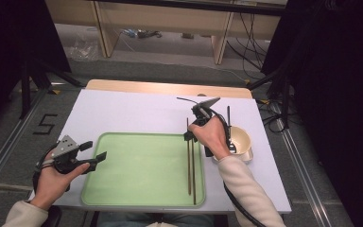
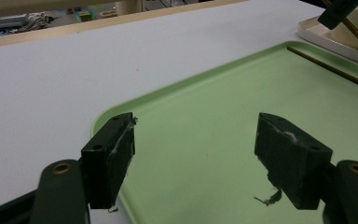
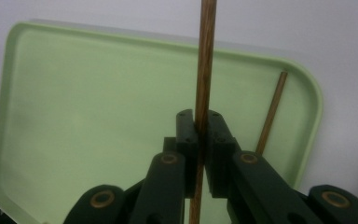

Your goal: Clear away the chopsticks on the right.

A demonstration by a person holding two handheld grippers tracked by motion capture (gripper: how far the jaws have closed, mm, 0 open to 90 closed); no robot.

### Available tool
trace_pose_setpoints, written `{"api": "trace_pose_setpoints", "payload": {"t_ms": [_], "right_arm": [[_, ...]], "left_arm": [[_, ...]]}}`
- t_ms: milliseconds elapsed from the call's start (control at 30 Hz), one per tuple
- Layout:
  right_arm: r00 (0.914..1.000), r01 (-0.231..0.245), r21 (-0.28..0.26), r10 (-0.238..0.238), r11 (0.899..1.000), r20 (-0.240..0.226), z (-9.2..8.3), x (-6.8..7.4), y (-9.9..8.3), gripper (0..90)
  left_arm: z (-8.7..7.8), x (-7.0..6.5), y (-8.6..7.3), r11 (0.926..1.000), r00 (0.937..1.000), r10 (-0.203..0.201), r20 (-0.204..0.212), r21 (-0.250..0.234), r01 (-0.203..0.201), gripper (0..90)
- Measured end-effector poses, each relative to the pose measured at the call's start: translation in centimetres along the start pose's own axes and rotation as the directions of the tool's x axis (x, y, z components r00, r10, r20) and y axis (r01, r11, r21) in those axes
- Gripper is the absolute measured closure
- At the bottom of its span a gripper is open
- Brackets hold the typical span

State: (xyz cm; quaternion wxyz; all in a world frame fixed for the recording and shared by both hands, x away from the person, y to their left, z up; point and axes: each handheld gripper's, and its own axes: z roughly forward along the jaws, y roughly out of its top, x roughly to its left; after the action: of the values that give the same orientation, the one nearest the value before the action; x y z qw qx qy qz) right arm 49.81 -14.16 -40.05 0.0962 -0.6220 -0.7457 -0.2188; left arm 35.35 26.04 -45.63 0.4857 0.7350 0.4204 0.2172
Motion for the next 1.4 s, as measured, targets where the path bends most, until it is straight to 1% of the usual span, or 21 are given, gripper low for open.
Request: {"api": "trace_pose_setpoints", "payload": {"t_ms": [133, 267, 300, 333, 367, 400, 500, 600, 733, 800, 833, 900, 933, 1000, 1100, 1133, 1167, 1233, 1267, 1367, 1400], "right_arm": [[0.9998, 0.022, 0.007, -0.022, 1.0, -0.005, 0.4, -0.4, -0.1, 86.5], [0.9994, -0.034, 0.043, 0.034, 0.998, -0.011, 0.6, -0.1, -0.3, 86.5], [1.0, -0.002, 0.038, 0.002, 0.999, -0.005, 0.7, -0.3, -0.3, 86.5], [0.9999, -0.015, 0.046, 0.015, 0.999, -0.004, 0.7, -0.3, -0.4, 86.5], [0.9995, 0.031, 0.035, -0.031, 0.999, -0.008, 0.9, -0.6, -0.4, 86.5], [0.9998, -0.022, 0.057, 0.022, 0.998, -0.002, 0.9, -0.3, -0.5, 86.5], [1.0, 0.003, 0.058, -0.004, 0.998, 0.006, 1.0, -0.5, -0.6, 86.4], [0.9986, -0.052, 0.077, 0.051, 0.996, 0.014, 1.1, -0.1, -0.7, 86.4], [0.9994, -0.026, 0.085, 0.024, 0.996, 0.025, 1.2, -0.3, -0.8, 86.4], [0.9989, -0.044, 0.088, 0.043, 0.995, 0.017, 1.4, -0.2, -0.9, 86.4], [0.9998, -0.011, 0.075, 0.01, 0.997, 0.018, 1.5, -0.4, -0.9, 86.4], [0.9987, -0.049, 0.106, 0.046, 0.993, 0.023, 1.5, -0.2, -0.9, 86.4], [0.9996, -0.014, 0.099, 0.011, 0.995, 0.027, 1.6, -0.4, -0.9, 86.4], [0.9988, -0.036, 0.111, 0.032, 0.993, 0.036, 1.7, -0.4, -0.9, 86.4], [0.9987, 0.022, 0.103, -0.026, 0.994, 0.043, 2.0, -0.8, -0.9, 86.3], [0.9995, 0.011, 0.077, -0.014, 0.997, 0.029, 2.2, -0.7, -1.0, 86.3], [0.999, -0.022, 0.119, 0.017, 0.993, 0.041, 2.0, -0.6, -0.9, 86.3], [0.9983, -0.025, 0.125, 0.019, 0.992, 0.055, 2.1, -0.5, -0.9, 86.3], [0.9973, -0.057, 0.135, 0.051, 0.989, 0.052, 2.1, -0.3, -0.9, 86.3], [0.9982, -0.008, 0.123, 0.001, 0.992, 0.059, 2.4, -0.7, -1.0, 86.2], [0.9978, -0.021, 0.124, 0.013, 0.992, 0.065, 2.5, -0.6, -1.0, 86.1]], "left_arm": [[-0.1, 0.0, 0.0, 0.9999, 1.0, 0.007, -0.003, 0.009, -0.006, 28.6], [0.0, -0.1, 0.0, 1.0, 1.0, 0.0, 0.003, 0.003, 0.0, 28.6], [0.0, -0.1, 0.0, 1.0, 1.0, -0.006, 0.001, 0.004, 0.006, 28.6], [0.0, -0.1, 0.0, 1.0, 1.0, 0.005, 0.006, 0.007, -0.005, 28.6], [0.1, -0.1, 0.0, 0.9999, 1.0, 0.005, 0.005, 0.009, -0.005, 28.6], [0.1, -0.1, 0.0, 1.0, 1.0, 0.004, 0.007, 0.008, -0.004, 28.6], [0.1, -0.1, 0.0, 1.0, 1.0, 0.0, 0.01, 0.01, 0.0, 28.6], [0.1, -0.1, 0.0, 0.9999, 0.9999, -0.006, 0.009, 0.009, 0.006, 28.6], [0.1, -0.1, 0.0, 1.0, 1.0, 0.003, 0.008, 0.009, -0.003, 28.6], [0.1, -0.1, 0.0, 1.0, 1.0, 0.002, 0.008, 0.009, -0.002, 28.6], [0.1, -0.1, 0.0, 0.9999, 1.0, 0.003, 0.008, 0.01, -0.003, 28.6], [0.1, -0.1, 0.0, 1.0, 1.0, 0.003, 0.009, 0.009, -0.003, 28.6], [0.1, -0.1, 0.0, 1.0, 1.0, 0.003, 0.009, 0.008, -0.003, 28.5], [0.1, -0.1, 0.0, 0.9999, 1.0, 0.003, 0.009, 0.01, -0.003, 28.6], [0.1, -0.1, 0.0, 1.0, 1.0, 0.002, 0.009, 0.009, -0.002, 28.6], [0.1, -0.1, 0.0, 1.0, 1.0, 0.002, 0.009, 0.009, -0.002, 28.6], [0.1, -0.1, 0.0, 1.0, 1.0, 0.002, 0.009, 0.01, -0.002, 28.6], [0.1, -0.1, 0.0, 0.9999, 1.0, 0.002, 0.009, 0.01, -0.002, 28.6], [0.1, -0.1, 0.0, 0.9999, 0.9999, -0.007, 0.009, 0.01, 0.007, 28.6], [0.1, -0.1, 0.0, 0.9999, 0.9999, -0.006, 0.01, 0.011, 0.006, 28.6], [0.1, -0.1, 0.0, 0.9999, 0.9999, -0.006, 0.01, 0.011, 0.006, 28.6]]}}
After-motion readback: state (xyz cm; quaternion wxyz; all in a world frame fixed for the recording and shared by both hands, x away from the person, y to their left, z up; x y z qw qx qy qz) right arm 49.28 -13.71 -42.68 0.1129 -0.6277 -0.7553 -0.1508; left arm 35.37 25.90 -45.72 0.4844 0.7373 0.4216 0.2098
